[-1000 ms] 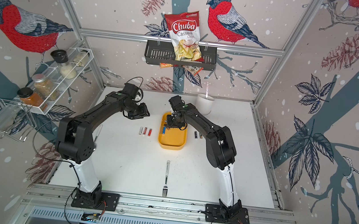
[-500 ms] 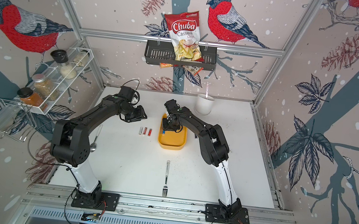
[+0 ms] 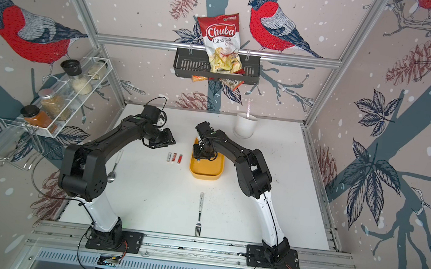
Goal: Take the batteries out of the storage box
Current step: Pick up the battery from the storage box.
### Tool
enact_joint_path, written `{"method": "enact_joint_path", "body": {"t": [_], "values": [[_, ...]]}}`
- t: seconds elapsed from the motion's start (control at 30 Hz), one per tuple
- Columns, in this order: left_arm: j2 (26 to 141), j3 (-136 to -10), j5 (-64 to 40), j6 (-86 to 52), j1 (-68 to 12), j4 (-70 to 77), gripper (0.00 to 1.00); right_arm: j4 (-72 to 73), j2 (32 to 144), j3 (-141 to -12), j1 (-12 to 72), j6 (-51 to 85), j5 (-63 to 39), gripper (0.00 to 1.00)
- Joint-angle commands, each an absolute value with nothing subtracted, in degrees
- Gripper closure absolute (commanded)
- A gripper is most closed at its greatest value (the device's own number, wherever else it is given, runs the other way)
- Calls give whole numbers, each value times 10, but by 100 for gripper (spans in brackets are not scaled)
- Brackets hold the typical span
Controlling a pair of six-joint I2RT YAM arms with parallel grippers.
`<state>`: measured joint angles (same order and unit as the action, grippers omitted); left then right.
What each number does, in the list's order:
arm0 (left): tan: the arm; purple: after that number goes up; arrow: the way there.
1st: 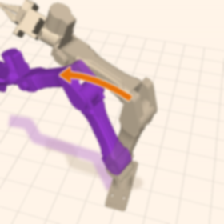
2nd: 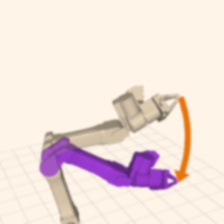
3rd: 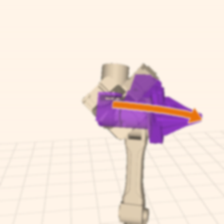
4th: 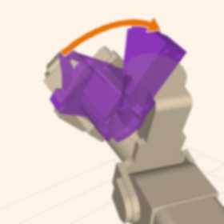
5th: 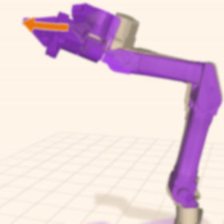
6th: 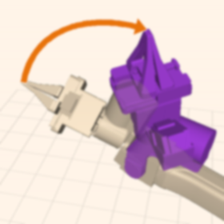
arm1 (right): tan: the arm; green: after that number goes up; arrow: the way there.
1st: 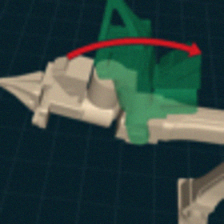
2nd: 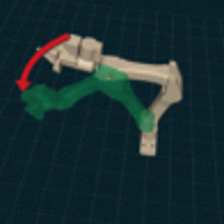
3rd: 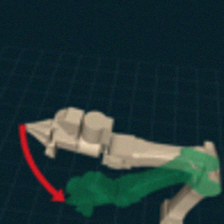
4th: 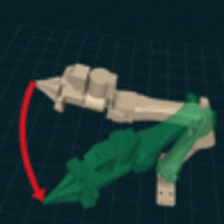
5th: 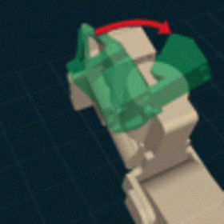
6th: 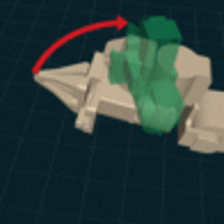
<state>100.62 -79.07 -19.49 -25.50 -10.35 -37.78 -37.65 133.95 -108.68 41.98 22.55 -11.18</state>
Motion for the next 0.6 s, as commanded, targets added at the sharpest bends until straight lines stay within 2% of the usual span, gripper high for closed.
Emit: {"method": "enact_joint_path", "body": {"t": [0.0, 0.33, 0.57], "values": [[1000, -789, -198, -250, -103, -365, 55, -402, 1346, -1099, 426, 210, -75, 65], [998, -789, -194, -255, -103, -362, 56, -437, 1357, -1111, 432, 187, -18, 71], [999, -786, -195, -253, -103, -362, 56, -443, 1357, -1119, 432, 183, -22, 76]]}}
